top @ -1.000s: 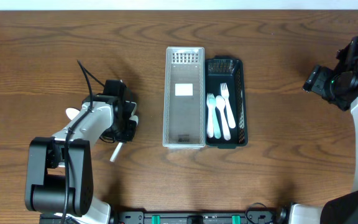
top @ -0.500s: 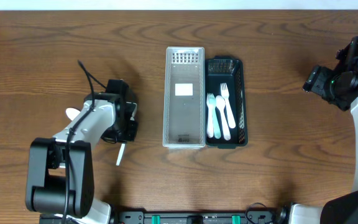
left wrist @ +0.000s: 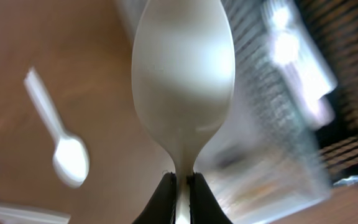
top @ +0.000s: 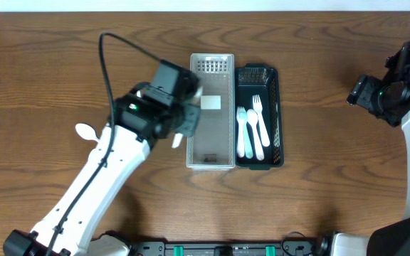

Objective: Pack container
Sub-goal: 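Carry the spoon into the clear tray and release it, then move the left gripper to the next white spoon and grasp it, then carry the spoon into the clear tray and release it, then lower the left gripper onto another white spoon and grasp it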

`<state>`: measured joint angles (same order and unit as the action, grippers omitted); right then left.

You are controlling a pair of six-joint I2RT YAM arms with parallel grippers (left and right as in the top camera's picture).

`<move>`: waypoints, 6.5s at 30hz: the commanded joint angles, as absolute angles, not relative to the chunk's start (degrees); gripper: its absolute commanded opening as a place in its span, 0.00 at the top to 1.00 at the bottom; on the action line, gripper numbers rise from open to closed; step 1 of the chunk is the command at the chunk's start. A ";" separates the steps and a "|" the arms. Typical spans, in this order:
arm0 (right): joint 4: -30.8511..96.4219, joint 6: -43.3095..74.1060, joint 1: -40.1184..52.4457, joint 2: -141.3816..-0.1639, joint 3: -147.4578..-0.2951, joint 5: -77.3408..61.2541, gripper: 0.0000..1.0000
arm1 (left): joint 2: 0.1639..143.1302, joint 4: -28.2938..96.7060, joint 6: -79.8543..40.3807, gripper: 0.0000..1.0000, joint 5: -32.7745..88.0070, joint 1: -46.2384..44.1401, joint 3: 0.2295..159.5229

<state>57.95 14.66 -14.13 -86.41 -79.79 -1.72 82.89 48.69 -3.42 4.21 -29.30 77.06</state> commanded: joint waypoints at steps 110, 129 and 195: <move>58.24 15.18 -14.22 -86.48 -79.64 -1.98 0.19 | 108.36 53.10 -5.15 0.94 4.08 -6.13 82.94; 58.08 15.18 -14.22 -86.48 -79.64 -2.00 0.19 | 95.94 48.34 -21.28 0.94 0.40 -33.78 82.72; 65.06 9.98 -14.20 -86.48 -79.64 -3.01 0.16 | 99.96 37.56 -34.59 0.02 -1.48 12.95 59.13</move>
<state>64.86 10.98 -14.13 -86.41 -79.75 -2.87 99.29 38.28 -33.54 -1.63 12.62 60.34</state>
